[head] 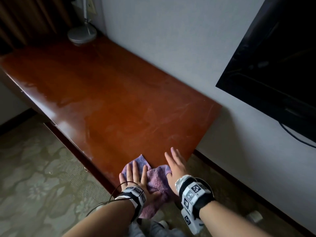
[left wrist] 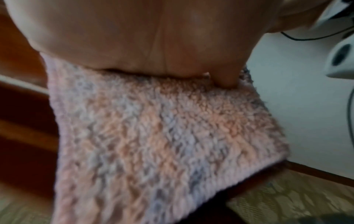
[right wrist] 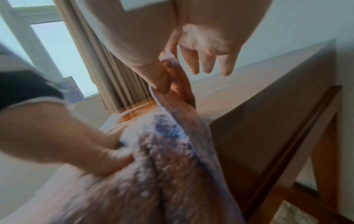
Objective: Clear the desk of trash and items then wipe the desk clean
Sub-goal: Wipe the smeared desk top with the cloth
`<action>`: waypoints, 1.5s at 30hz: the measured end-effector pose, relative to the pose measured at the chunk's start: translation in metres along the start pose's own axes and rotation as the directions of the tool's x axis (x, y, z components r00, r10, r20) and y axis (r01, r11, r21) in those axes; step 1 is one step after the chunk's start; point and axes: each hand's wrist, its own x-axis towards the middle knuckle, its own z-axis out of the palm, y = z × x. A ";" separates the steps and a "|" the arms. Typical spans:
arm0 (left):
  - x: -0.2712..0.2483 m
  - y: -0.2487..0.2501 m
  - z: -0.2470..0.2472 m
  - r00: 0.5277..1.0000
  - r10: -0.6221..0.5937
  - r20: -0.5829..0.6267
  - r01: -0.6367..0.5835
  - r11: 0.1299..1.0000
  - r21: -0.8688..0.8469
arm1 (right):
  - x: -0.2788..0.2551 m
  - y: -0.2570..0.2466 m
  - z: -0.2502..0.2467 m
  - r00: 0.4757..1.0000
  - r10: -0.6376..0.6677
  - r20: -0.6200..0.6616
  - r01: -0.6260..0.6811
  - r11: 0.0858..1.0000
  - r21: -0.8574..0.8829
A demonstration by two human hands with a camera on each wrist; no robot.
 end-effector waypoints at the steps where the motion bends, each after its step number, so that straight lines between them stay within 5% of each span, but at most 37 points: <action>1: 0.004 0.001 -0.007 1.000 0.011 -0.003 -0.011 1.000 0.017 | -0.003 -0.001 0.004 0.999 -0.040 0.000 0.040 0.999 -0.016; 8: 0.045 0.008 -0.042 0.982 0.161 -0.094 -0.163 0.986 -0.017 | -0.004 -0.012 0.018 0.993 -0.107 -0.048 0.099 0.985 -0.145; 12: 0.038 -0.028 -0.049 0.946 0.278 -0.169 -0.288 0.957 -0.036 | -0.001 -0.015 0.033 0.970 -0.195 0.146 0.225 0.947 -0.229; 18: 0.020 -0.118 -0.045 0.984 0.133 -0.116 -0.133 0.991 0.011 | 0.027 -0.066 0.051 0.939 0.055 0.340 0.092 0.911 -0.402; 24: 0.035 -0.164 -0.057 0.964 0.264 -0.024 -0.260 0.960 0.108 | 0.102 -0.076 0.035 0.928 0.278 0.246 -0.150 0.888 -0.436; 28: 0.054 -0.166 -0.072 0.941 0.339 -0.004 -0.335 0.932 0.141 | 0.142 -0.085 0.014 0.895 0.413 0.167 -0.313 0.849 -0.425; 37: 0.098 -0.122 -0.120 0.889 0.448 0.099 -0.459 0.862 0.214 | 0.083 -0.070 0.026 0.784 0.591 0.193 -0.491 0.779 -0.390; 45: 0.112 -0.087 -0.126 0.921 0.334 0.200 -0.379 0.886 0.267 | 0.133 -0.035 -0.021 0.729 0.660 0.184 -0.560 0.729 -0.394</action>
